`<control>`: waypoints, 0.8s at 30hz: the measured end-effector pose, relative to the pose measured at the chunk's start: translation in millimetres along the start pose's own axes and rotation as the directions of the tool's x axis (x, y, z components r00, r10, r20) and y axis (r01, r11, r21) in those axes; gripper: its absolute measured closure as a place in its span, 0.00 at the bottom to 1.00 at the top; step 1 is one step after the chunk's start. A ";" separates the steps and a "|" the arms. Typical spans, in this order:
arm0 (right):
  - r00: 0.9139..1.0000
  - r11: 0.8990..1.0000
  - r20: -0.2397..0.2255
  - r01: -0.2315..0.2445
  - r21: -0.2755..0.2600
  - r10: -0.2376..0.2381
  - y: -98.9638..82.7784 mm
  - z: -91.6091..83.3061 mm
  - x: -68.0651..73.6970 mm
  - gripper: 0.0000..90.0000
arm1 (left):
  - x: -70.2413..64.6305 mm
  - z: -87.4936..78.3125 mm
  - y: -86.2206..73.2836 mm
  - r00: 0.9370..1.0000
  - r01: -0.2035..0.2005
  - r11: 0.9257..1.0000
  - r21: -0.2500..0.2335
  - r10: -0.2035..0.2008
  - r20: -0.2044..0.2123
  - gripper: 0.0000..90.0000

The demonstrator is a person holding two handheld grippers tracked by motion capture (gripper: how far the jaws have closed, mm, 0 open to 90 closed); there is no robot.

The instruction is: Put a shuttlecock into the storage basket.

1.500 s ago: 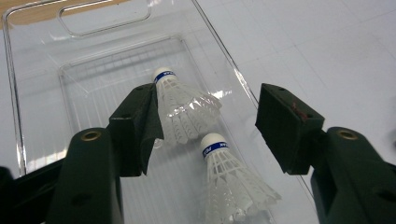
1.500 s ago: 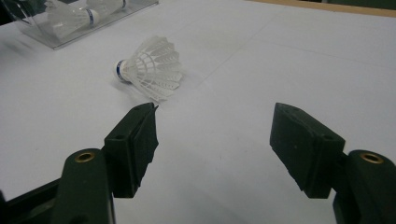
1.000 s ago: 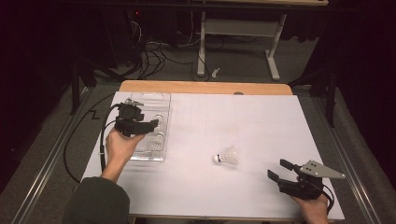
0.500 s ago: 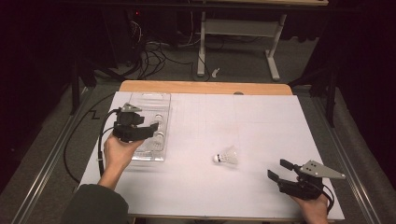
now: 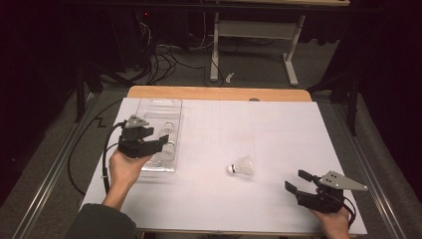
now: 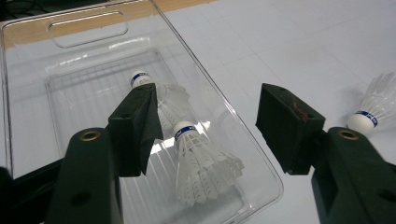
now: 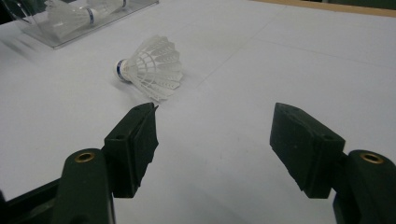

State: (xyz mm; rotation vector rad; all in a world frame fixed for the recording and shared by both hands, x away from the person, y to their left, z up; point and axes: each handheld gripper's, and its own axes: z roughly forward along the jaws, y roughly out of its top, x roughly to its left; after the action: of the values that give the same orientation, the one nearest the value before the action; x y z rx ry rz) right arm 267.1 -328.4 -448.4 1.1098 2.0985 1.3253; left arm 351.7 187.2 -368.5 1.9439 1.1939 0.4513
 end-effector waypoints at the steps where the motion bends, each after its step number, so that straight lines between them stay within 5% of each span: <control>1: 1.000 1.000 0.000 -0.001 0.000 0.001 0.0 0.1 0.0 0.36 | -0.4 -0.3 -0.7 1.000 -0.001 1.000 -0.001 0.001 0.001 0.44; 24: 1.000 1.000 0.000 0.000 -0.001 0.000 0.0 0.1 -0.1 0.36 | -4.0 -5.8 -15.2 1.000 0.011 1.000 -0.027 -0.011 0.019 0.44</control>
State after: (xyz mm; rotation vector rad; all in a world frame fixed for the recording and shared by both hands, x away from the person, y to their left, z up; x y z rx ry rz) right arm 267.2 -328.5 -448.5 1.1098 2.0978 1.3262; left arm 337.1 190.0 -376.3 1.9138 1.1799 0.4398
